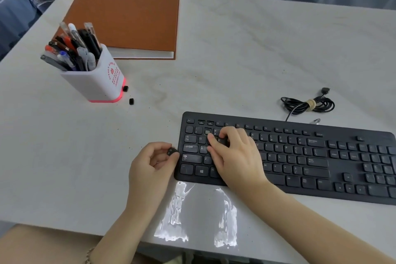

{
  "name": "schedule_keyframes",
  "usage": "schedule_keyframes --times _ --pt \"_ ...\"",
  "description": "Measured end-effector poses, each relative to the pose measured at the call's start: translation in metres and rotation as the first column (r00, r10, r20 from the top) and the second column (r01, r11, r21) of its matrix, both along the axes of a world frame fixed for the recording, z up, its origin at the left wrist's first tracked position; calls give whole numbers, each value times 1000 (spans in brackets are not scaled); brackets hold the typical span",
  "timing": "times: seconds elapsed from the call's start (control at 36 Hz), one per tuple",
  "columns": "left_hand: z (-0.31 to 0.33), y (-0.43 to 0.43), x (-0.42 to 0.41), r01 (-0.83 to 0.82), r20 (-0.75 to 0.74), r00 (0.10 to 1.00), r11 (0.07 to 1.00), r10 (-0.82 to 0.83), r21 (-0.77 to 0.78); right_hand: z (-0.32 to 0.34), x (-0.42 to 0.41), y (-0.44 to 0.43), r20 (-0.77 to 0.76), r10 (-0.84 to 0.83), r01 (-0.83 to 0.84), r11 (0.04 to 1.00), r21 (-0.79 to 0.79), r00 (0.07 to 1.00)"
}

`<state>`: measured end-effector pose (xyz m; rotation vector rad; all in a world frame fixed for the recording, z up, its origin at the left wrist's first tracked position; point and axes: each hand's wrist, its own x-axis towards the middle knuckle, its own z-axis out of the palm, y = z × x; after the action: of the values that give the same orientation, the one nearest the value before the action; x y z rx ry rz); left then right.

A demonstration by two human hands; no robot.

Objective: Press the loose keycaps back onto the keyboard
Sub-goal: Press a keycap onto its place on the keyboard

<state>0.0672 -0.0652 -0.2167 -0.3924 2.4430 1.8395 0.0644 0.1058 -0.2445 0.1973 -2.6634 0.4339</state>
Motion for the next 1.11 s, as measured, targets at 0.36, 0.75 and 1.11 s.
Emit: schedule_keyframes --times 0.36,0.75,1.11 --pt "9 9 -1 25 -19 1000 1000 -25 10 -6 4 2 -28 -12 14 999 51 1000" --pt "18 10 -6 92 -85 991 991 -100 -98 5 -3 35 126 74 -44 973 -228 989" --pt "7 34 -52 291 -195 880 815 -434 -501 -9 -17 83 134 -266 278 957 -84 955"
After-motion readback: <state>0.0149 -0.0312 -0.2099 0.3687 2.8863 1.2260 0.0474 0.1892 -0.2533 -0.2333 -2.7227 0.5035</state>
